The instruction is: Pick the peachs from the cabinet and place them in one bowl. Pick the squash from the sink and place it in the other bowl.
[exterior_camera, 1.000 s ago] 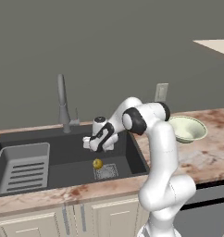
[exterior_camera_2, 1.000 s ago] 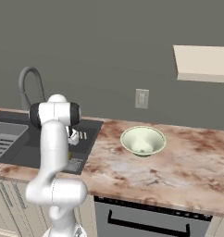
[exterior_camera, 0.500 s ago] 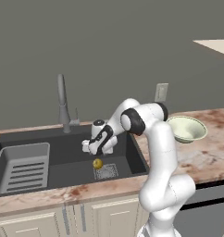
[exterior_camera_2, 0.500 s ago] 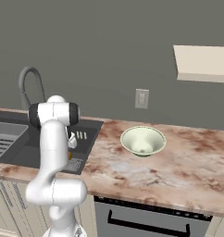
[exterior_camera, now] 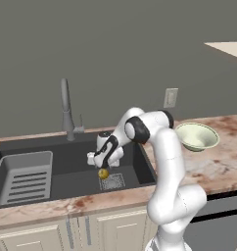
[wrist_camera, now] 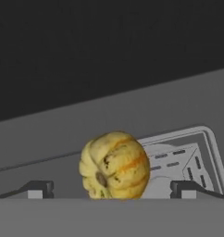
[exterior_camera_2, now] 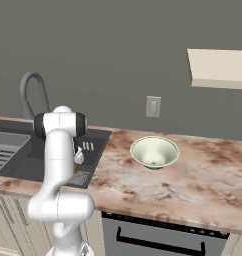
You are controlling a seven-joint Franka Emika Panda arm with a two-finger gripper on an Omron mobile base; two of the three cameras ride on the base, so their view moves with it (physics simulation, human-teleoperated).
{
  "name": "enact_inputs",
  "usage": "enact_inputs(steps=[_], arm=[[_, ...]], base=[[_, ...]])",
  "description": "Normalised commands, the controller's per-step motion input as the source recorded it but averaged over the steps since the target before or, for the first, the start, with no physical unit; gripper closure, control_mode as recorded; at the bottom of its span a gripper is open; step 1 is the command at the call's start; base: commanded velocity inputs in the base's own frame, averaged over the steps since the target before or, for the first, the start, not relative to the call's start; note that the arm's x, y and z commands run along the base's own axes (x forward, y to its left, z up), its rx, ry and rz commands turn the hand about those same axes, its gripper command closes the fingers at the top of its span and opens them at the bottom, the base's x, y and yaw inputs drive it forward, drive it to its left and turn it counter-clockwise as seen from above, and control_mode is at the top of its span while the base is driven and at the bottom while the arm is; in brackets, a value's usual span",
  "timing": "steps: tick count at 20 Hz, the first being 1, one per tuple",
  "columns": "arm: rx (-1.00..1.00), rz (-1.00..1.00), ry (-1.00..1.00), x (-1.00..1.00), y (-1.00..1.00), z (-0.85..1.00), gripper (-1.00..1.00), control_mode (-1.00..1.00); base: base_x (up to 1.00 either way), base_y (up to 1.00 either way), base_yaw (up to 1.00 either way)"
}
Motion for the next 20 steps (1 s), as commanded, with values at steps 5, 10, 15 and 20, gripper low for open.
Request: enact_inputs(steps=[5, 10, 15, 20], arm=[[0.0, 0.0, 0.02, 0.21, 0.0, -0.21, -1.0, -1.0], [0.0, 0.0, 0.02, 0.04, 0.0, -0.28, -1.0, -1.0], [0.0, 0.0, 0.04, 0.16, 0.0, -0.33, -1.0, -1.0], [0.0, 0.0, 0.02, 0.04, 0.0, -0.1, -1.0, -1.0]], base=[[0.0, 0.0, 0.0], [0.0, 0.0, 0.0], [0.0, 0.0, 0.0], [0.0, 0.0, 0.0]])
